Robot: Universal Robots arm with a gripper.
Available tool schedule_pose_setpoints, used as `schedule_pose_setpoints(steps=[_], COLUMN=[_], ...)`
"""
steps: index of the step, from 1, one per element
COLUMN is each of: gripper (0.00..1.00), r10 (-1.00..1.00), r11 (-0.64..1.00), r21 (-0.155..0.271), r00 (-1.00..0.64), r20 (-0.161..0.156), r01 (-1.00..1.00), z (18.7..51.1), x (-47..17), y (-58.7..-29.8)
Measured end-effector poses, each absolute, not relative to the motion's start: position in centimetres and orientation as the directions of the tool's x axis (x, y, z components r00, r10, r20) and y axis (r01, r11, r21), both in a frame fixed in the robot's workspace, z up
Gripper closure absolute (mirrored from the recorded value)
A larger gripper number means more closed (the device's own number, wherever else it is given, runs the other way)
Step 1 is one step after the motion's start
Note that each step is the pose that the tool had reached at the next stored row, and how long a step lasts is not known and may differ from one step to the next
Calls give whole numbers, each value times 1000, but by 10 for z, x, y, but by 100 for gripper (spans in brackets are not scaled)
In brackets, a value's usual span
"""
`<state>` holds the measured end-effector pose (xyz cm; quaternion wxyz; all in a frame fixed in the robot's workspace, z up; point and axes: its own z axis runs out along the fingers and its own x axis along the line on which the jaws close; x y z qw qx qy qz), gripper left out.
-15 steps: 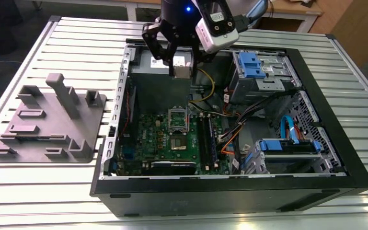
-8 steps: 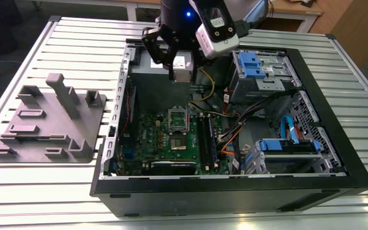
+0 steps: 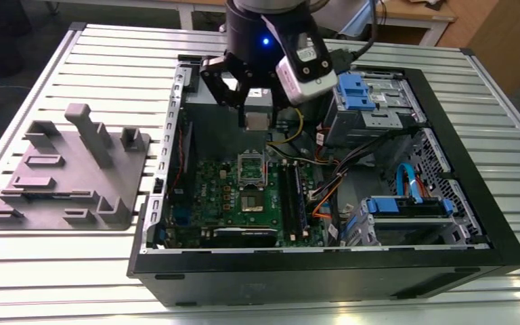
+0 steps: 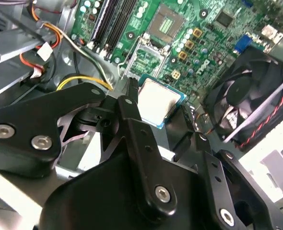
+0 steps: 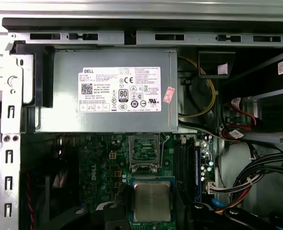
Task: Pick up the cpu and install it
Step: 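Pick up the cpu and move it towards the insertion slot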
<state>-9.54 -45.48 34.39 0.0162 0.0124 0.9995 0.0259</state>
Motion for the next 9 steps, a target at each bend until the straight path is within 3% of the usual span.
schedule_pose_setpoints(steps=[9], gripper=[53], r10=[26], r11=[998], r21=[52], r00=[-999], r20=[-31], r01=[24], z=[332], x=[-95], y=[-466])
